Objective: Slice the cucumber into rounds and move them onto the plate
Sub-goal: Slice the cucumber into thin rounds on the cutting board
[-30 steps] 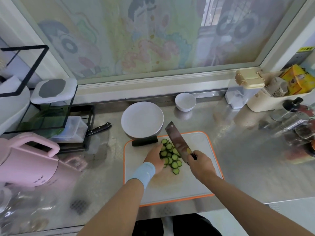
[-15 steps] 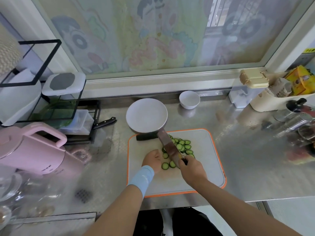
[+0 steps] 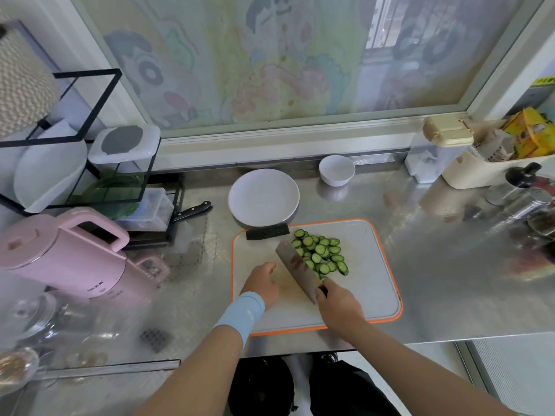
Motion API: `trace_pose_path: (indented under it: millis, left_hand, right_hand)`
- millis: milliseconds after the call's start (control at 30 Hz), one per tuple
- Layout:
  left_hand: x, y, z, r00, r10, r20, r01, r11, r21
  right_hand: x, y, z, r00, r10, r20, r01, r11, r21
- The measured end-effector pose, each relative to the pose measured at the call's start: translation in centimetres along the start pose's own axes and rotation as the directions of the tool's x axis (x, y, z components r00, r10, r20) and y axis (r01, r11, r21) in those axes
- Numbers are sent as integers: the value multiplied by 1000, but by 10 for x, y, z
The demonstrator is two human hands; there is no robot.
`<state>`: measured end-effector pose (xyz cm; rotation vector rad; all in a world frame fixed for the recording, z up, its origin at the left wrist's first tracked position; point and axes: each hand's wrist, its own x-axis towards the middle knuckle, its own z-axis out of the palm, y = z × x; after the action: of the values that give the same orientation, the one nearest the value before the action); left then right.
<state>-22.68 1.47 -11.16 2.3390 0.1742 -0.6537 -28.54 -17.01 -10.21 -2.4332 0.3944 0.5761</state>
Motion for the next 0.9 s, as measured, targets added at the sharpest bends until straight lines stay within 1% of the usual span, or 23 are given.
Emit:
trace_pose_path:
  millis: [100,233,367,467,533,633,700,767,900]
  left_hand:
    - [3,9,3,999,3,34,-4,999,36]
    - [11,23,2,999,24,20,-26,997,74]
    - [24,35,-4,997,56,-57,-51,995,87]
    - [35,41,-12,986,83,-142,-66,990,124]
    - [42,44,-19,977,111,-184,-72,976,205]
    - [56,43,-29,978,120,-172,-61,948,313]
    - [65,42,-33,984,112,-136,-53,924,379]
    - [74,43,-37,985,112,-131,-38,882,469]
    - [83,48,-37,964,179,-197,11,712,702]
  right_hand:
    - [4,9,-13,998,17,-61,-20,999,-43]
    - [6,19,-24,994,52,-97,-60,995,-74]
    - [6,18,-29,990,79,-116,-88,993,-75]
    - [5,15,-31,988,92,-126,-98,995,-38]
    - [6,11,-34,985,104,-136,-103,995,15]
    - [12,3,-40,982,110,-154,-97,991,93]
    - [22,-4,-42,983,101,-153,-80,988,133]
    - [32,-10,-42,985,93,-145,-72,987,146]
    - [44,-20,-43,987,90,-131,-72,988,140]
